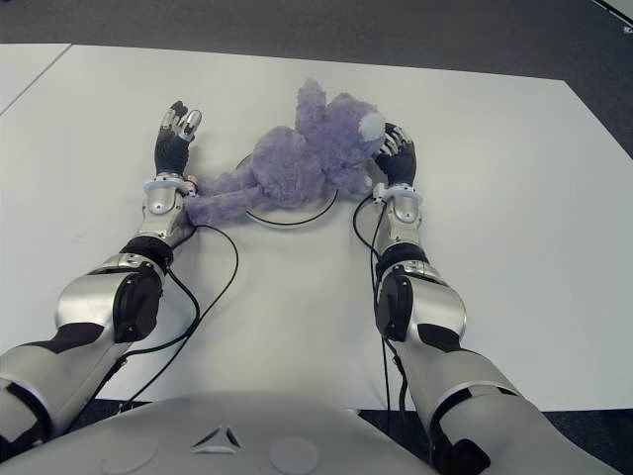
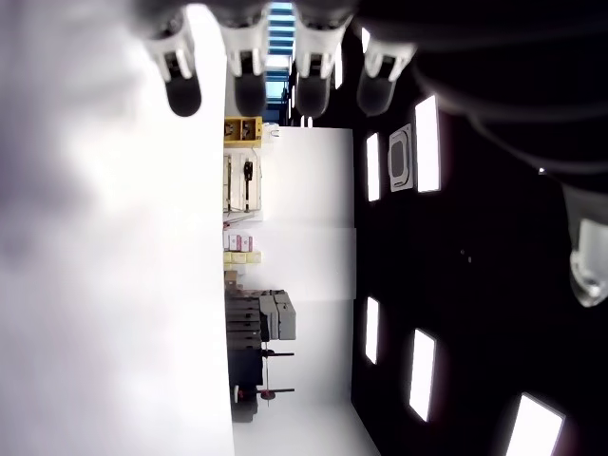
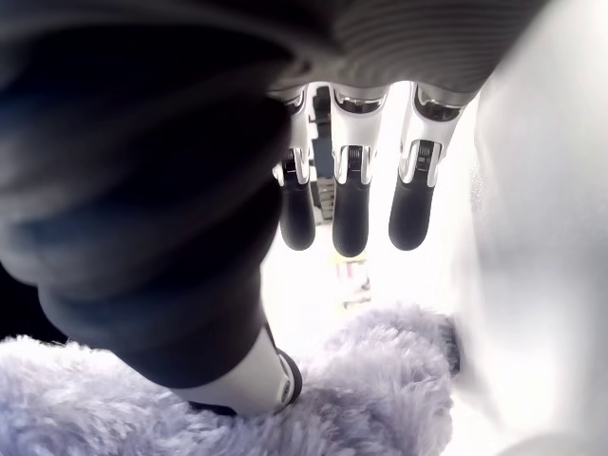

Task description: Put the doll into the plate.

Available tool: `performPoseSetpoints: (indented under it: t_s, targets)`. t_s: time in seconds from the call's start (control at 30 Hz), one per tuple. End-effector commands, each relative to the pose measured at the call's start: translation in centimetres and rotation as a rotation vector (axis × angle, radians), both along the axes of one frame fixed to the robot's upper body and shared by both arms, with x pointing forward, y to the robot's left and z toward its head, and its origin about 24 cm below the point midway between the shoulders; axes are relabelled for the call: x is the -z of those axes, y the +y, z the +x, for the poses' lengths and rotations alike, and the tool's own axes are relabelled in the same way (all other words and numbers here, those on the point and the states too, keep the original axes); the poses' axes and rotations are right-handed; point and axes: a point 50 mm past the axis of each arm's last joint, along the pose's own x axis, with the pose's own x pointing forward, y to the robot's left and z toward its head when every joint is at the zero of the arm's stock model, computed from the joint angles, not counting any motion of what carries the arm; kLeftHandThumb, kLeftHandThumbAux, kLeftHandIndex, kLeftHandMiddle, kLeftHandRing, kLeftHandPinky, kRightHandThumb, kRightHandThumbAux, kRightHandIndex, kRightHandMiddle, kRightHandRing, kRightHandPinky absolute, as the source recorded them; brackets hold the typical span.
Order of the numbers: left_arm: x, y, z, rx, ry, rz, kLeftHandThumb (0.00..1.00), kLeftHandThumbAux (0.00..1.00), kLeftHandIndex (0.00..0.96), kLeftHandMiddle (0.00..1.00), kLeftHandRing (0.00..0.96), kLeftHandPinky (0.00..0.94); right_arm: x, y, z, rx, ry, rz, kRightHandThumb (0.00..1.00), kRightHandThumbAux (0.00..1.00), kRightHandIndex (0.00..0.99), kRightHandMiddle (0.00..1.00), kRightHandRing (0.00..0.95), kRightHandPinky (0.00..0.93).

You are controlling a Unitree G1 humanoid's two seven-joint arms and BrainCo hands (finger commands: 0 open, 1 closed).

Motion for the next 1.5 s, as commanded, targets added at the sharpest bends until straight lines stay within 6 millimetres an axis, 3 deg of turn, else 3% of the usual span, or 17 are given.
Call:
performPoseSetpoints:
  t_s: [0.03, 0.67, 1.5]
  targets:
    - [9.89, -1.29, -7.13, 0.022, 0.458, -0.039, 0.000, 0.453, 0.007, 0.030, 0.029, 0.043, 10.67, 1.74, -7.47, 0.012, 0.423, 0.117, 0.405, 0.969, 0.265, 0.208, 0.200, 0.247]
    - [9.90, -1.36, -7.14, 0.015, 0.459, -0.037, 0.000, 0.459, 0.019, 0.033, 0.032, 0.044, 10.67, 1.75, -7.43, 0.007, 0.428, 0.122, 0.366, 0.972, 0.268, 0.199, 0.202, 0.255]
    - [9.89, -1.34, -7.10, 0.019, 0.461, -0.044, 0.000, 0.460, 0.004, 0.022, 0.023, 0.033, 10.73, 1.76, -7.45, 0.003, 0.434, 0.124, 0.392, 0.969, 0.285, 0.196, 0.194, 0.250]
